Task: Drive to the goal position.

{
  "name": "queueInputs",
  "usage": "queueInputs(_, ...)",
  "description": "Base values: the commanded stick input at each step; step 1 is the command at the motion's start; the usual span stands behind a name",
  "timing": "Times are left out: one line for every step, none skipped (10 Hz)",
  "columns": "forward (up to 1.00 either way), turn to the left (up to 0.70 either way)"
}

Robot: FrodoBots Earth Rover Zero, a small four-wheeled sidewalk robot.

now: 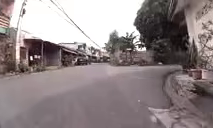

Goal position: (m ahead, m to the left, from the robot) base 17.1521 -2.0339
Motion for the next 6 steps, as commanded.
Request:
queueInputs(1.00, 0.00)
queueInputs(1.00, 0.00)
queueInputs(1.00, 0.00)
queueInputs(1.00, 0.00)
queueInputs(1.00, 0.00)
queueInputs(1.00, 0.00)
